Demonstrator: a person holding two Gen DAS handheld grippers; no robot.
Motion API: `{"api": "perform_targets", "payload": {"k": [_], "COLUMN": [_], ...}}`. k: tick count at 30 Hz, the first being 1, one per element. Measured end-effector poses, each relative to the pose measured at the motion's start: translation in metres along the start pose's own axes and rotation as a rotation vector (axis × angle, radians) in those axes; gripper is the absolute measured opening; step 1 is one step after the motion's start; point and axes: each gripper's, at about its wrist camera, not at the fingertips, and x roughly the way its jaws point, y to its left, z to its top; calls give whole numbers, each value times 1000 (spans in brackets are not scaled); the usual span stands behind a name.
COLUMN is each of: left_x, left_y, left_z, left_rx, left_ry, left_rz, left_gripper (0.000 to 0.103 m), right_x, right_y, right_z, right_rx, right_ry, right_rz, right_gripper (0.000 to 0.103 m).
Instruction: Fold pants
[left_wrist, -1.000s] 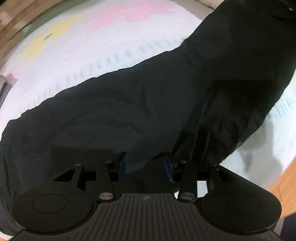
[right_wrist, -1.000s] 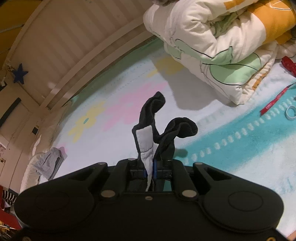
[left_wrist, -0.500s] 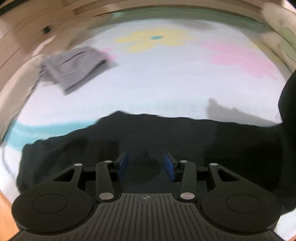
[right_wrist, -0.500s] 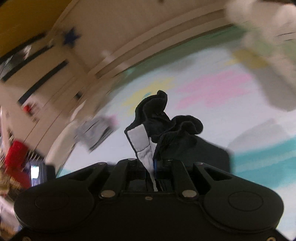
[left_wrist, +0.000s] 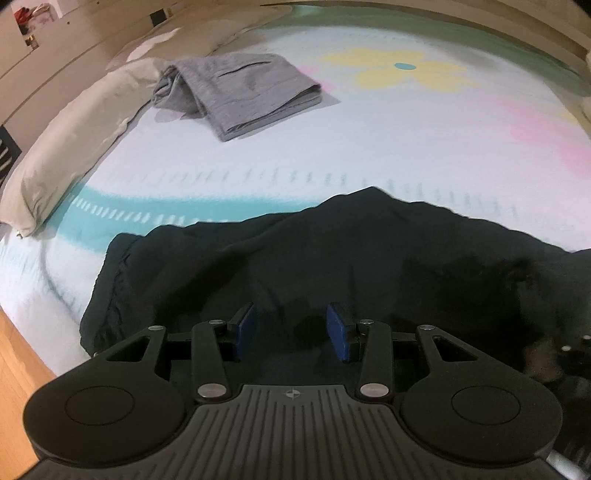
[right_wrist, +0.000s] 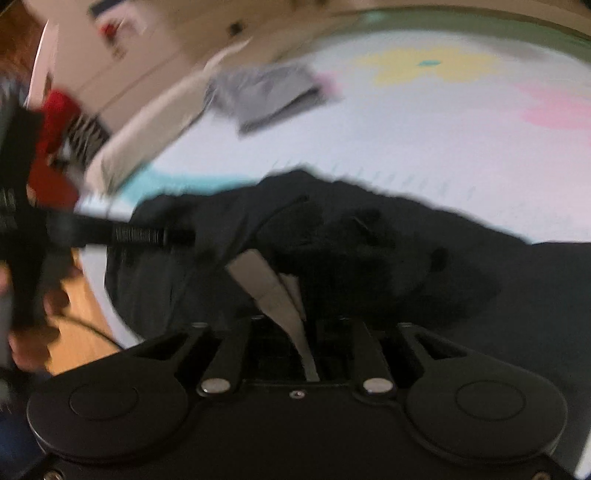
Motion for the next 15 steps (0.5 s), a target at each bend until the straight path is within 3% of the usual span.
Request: {"api": "perform_targets", "payload": {"k": [1, 4, 7, 11, 15], "left_x": [-2, -1, -3, -5, -6], "left_y": [1, 5, -3, -29, -65], "left_z": [-2, 0, 4, 3, -7], "left_rx": [-1, -16, -4, 55, 154], "left_ry": [1, -4, -27, -40, -47], "left_rz": [0, -26, -47, -91, -128], "left_gripper": [41, 41, 41, 41, 41], "right_x": [2, -9, -28, -48, -58], "right_y": [4, 8, -8, -50, -92], "right_z": [0, 2, 10, 17, 10], "right_rx": [-5, -21, 15, 127, 212], "right_ry": [4, -30, -101, -154, -143], "right_rz": [20, 64, 32, -106, -268], "right_gripper": [60, 60, 60, 59, 38]}}
